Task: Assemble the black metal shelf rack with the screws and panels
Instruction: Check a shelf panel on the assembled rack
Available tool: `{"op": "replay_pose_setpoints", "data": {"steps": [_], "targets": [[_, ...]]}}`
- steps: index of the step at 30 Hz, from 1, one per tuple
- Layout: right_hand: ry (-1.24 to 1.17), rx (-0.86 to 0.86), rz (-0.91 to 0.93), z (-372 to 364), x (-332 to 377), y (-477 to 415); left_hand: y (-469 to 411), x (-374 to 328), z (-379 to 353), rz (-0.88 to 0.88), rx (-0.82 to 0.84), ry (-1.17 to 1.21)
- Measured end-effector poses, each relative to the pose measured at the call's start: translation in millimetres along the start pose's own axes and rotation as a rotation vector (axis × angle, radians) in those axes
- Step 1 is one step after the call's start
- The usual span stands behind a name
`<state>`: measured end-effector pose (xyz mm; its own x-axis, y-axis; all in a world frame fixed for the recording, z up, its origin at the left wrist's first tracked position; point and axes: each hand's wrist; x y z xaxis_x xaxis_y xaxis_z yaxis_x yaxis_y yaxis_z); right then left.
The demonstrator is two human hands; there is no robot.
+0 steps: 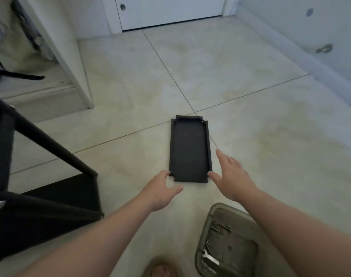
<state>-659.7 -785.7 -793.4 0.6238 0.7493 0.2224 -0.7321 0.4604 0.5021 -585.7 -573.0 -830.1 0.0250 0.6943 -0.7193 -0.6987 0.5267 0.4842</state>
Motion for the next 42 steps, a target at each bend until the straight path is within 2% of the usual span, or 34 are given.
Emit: {"op": "replay_pose_setpoints", "data": {"steps": [5,9,14,18,21,28,36,38,42], "targets": [[-0.202,0.071,-0.091,-34.0,-8.5,-71.5,-60.3,28.5,-10.6,0.067,-0.076,0.037],[-0.413,0.087,-0.161,-60.0,-7.9,-106.4,-87.6,34.6,-20.9,0.039,-0.095,0.082],[-0.742,0.043,-0.240,-63.8,0.0,-113.5,-93.9,23.5,-24.7,0.089,-0.115,0.341],[-0.920,0.038,-0.321,-48.0,1.6,-105.3,-81.5,8.1,-2.2,0.150,-0.207,0.377],[-1.132,0.109,-0.395,-29.7,5.1,-91.3,-64.1,-6.9,22.6,0.183,-0.216,0.399],[-1.344,0.321,-0.379,15.5,7.6,-34.2,0.5,-61.0,70.9,0.213,-0.106,0.521],[-1.463,0.367,-0.245,87.4,21.9,93.1,119.1,-122.6,111.0,0.096,-0.094,0.434],[-1.455,0.340,-0.193,108.6,27.1,133.7,156.6,-136.0,121.0,0.040,-0.091,0.363],[-1.451,0.246,-0.121,143.6,46.5,221.3,238.0,-160.4,139.3,-0.186,-0.139,-0.006]]}}
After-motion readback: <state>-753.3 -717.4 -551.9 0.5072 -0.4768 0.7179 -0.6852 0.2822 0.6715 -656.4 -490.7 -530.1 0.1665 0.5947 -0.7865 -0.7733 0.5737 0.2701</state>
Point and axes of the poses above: each hand's wrist, its own y-axis away from the middle knuckle, its own z-axis out of the back of the hand, x = y × z, and after that the axes turned 9 degrees about -z, right-handed
